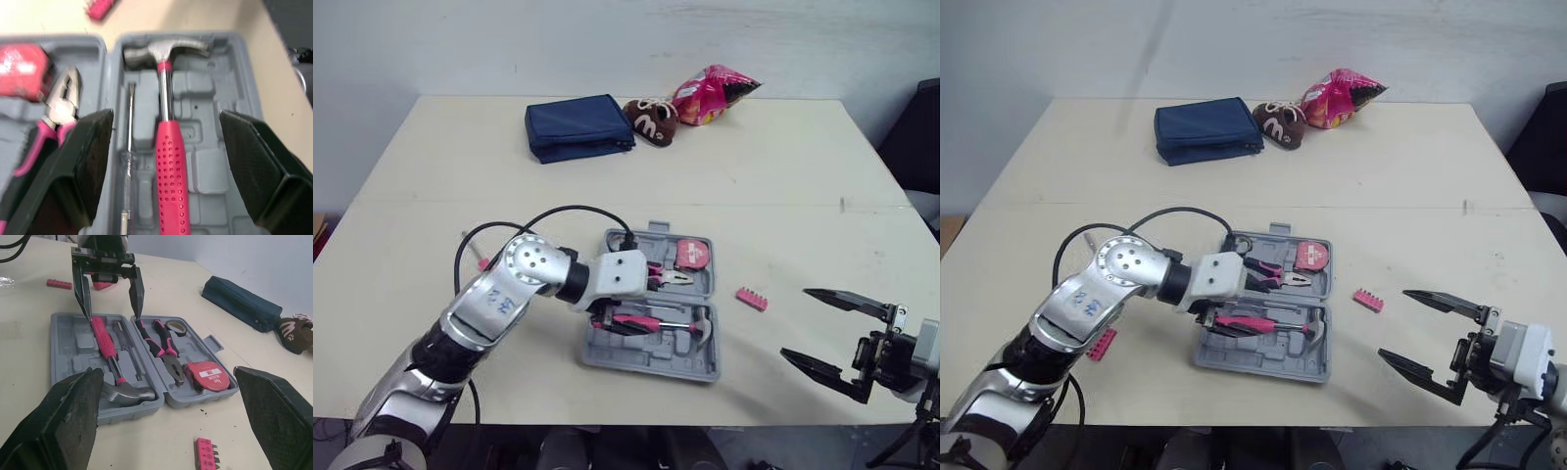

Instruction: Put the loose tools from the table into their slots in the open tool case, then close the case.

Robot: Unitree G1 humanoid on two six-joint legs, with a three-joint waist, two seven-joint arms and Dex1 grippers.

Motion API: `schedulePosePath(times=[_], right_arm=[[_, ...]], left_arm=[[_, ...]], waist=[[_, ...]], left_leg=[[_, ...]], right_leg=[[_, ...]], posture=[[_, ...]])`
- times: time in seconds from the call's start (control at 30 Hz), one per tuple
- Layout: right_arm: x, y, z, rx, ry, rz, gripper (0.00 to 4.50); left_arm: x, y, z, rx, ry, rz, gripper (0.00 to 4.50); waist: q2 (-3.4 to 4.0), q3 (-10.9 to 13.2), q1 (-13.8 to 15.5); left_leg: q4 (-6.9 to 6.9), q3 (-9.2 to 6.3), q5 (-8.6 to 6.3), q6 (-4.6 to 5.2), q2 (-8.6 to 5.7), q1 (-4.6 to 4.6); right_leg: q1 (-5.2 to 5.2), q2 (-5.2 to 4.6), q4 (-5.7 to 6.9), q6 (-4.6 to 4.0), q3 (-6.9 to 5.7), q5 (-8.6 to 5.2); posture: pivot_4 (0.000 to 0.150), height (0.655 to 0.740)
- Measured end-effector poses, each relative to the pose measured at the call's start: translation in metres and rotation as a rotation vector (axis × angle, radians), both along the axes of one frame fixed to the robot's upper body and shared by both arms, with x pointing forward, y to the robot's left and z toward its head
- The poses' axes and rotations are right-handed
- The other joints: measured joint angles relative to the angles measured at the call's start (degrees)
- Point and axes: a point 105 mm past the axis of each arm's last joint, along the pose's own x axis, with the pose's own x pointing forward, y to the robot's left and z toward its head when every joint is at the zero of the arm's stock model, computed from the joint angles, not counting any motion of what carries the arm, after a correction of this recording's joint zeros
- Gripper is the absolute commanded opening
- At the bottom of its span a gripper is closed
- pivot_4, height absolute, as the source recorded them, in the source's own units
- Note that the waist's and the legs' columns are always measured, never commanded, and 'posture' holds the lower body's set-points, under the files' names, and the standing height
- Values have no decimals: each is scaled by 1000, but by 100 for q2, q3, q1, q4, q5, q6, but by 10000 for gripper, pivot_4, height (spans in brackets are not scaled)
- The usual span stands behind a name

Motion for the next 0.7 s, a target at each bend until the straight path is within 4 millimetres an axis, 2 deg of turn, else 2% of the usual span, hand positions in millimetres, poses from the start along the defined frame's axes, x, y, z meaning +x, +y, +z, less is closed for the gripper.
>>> schedulePosePath(times=[0.17, 0.2, 0.3, 0.4, 0.7], right_arm=[[1, 0, 1, 0, -6, 1, 45000], [1, 0, 1, 1, -6, 1, 45000], [0, 0, 0, 4, -7, 1, 45000], [0, -1, -1, 3, -1, -3, 45000], [4, -1, 2, 11, -12, -31, 45000]], left_arm=[[2, -7, -11, -108, 25, -7, 3357], [4, -8, -13, -111, 30, 2, 489], [16, -9, -27, -115, 41, 69, 489], [15, -7, -43, -84, 63, 83, 489], [13, -15, -54, -49, 61, 74, 489]], waist=[[-1, 0, 14], [-1, 0, 11], [-1, 0, 4], [0, 0, -15], [0, -1, -1]], left_leg=[[8, -6, 0, 1, -6, -2], [8, -7, 0, 1, -7, -3], [8, -7, 0, 2, -8, -1], [3, -4, 0, 1, -2, -2], [7, -5, 0, 1, -4, 0]], right_leg=[[6, -2, 0, 1, -3, 0], [6, -2, 0, 1, -3, 0], [6, 1, 0, 1, -3, 0], [2, 2, 0, 1, -1, 0], [5, 0, 3, 0, -2, 0]], posture=[[1500, 7400], [1500, 7400], [1500, 7400], [1500, 7400], [1500, 7400]])
